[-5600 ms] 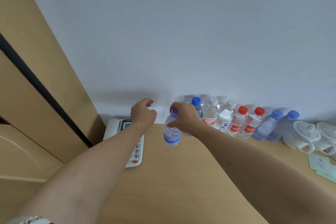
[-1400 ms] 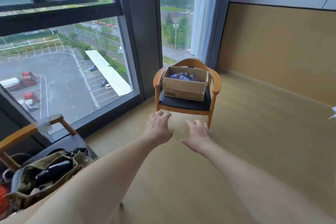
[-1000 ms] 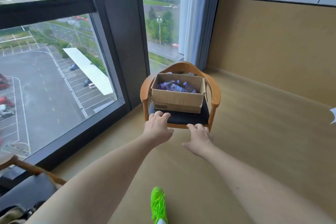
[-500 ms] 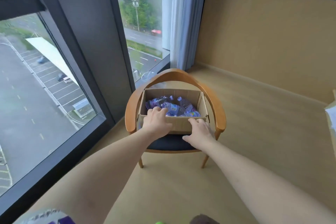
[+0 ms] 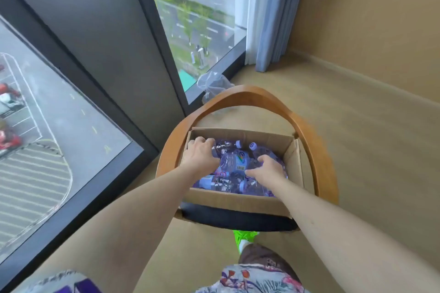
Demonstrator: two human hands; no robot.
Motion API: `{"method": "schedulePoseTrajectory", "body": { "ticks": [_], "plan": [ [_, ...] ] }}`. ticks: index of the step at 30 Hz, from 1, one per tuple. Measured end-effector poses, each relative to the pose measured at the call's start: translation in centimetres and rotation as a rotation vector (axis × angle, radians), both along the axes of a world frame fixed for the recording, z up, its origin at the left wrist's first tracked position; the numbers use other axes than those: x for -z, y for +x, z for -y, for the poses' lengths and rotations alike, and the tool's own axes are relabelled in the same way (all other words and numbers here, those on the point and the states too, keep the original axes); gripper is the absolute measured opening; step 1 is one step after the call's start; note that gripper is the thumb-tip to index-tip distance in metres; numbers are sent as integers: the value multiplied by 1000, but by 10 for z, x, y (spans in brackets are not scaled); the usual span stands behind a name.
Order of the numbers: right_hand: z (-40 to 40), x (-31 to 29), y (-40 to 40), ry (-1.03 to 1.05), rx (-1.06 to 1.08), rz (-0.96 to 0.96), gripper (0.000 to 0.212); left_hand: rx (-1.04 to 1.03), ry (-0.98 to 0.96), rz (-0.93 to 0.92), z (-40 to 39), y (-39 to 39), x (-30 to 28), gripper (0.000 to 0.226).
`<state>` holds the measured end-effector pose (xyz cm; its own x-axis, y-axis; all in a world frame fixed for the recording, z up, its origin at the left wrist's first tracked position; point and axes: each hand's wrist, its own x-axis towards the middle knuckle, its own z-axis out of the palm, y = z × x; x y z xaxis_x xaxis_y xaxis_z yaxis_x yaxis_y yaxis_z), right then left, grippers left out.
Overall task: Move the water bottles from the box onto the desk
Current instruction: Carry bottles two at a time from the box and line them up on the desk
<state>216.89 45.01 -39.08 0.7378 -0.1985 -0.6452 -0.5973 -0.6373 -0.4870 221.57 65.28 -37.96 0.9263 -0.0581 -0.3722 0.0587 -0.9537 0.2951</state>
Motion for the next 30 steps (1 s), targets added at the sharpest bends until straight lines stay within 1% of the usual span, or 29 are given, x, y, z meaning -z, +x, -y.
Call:
{"method": "schedulePoseTrajectory", "body": {
  "ticks": [2, 5, 7, 10, 13, 17, 20, 23, 28, 30],
  "plan": [
    [4, 14, 28, 151, 143, -112, 73, -4, 12, -24, 5, 30, 8, 60],
    [8, 45, 65, 313, 332, -285, 65, -7, 36, -64, 13, 66, 29, 58],
    [5, 60, 77, 430, 482, -398, 65, -1, 51, -114, 15, 76, 45, 60],
    [-6, 86, 88, 603, 737, -612, 67, 7, 53, -208, 19, 87, 74, 68],
    [-20, 112, 94, 724, 988, -687, 67, 16, 46, -236, 24, 92, 99, 80],
    [-30, 134, 106, 770, 1195, -640, 56, 95, 98, -235, 26, 97, 131, 74],
    [-36, 143, 115, 697, 1283, -619, 54, 143, 150, -165, 24, 93, 150, 69],
    [-41, 148, 120, 599, 1267, -623, 50, 189, 195, -81, 24, 89, 161, 64],
    [-46, 151, 116, 585, 1264, -614, 36, 239, 255, -36, 24, 90, 155, 60],
    [-47, 148, 112, 569, 1269, -596, 32, 253, 236, -37, 23, 89, 152, 60]
  ]
}}
